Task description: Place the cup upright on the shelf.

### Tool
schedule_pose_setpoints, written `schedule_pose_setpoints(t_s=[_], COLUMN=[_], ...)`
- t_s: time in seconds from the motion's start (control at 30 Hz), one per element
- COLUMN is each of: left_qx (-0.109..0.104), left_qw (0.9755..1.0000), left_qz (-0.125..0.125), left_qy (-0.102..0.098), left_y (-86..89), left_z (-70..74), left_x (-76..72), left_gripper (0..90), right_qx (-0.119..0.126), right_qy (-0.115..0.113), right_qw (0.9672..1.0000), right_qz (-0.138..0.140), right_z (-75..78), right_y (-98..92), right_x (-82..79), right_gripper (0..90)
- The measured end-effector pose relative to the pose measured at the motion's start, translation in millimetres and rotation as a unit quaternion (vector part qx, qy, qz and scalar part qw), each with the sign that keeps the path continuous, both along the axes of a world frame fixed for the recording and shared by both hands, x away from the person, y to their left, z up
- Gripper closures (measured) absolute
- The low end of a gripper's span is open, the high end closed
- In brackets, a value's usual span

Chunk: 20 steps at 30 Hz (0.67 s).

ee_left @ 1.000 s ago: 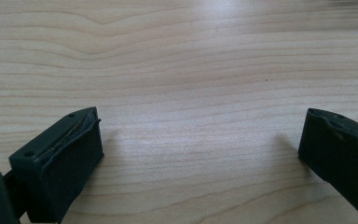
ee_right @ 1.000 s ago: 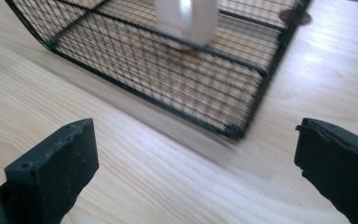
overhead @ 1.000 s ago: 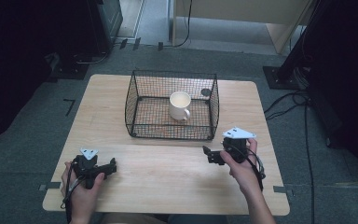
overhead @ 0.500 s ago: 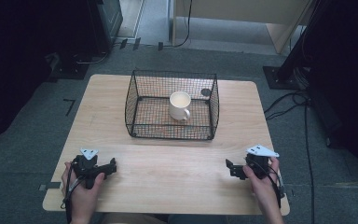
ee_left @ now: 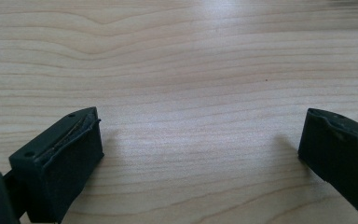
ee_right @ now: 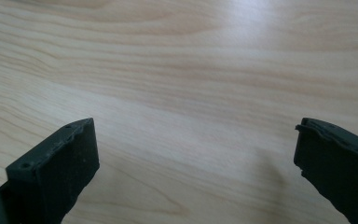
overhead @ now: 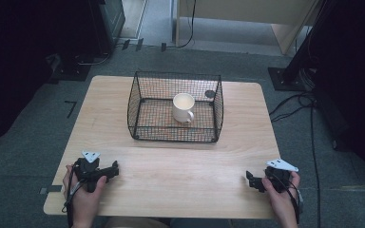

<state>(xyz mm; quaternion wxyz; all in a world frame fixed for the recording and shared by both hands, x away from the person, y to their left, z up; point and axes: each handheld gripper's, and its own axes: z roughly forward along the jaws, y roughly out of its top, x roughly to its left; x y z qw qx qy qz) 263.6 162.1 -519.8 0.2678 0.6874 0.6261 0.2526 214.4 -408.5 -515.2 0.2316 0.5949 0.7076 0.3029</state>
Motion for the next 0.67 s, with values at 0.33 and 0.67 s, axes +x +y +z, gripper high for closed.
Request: schedule_pose_setpoints(t_s=[0.33,0.67], left_qx=[0.000,0.001], left_qw=[1.0000,1.0000], left_qz=[0.000,0.002], left_qy=[0.000,0.000], left_y=[0.0,0.3], left_z=[0.0,0.0], left_x=[0.0,-0.1], left_gripper=[0.0,0.0], right_qx=[-0.002,-0.002], right_qy=[-0.004,-0.005], right_qw=[0.9998,0.9998], right_qz=[-0.018,-0.017], right_z=[-12.3,-12.5], right_y=[-6.4,-6.2], right_x=[-6.0,-6.1], right_gripper=[0.0,0.0])
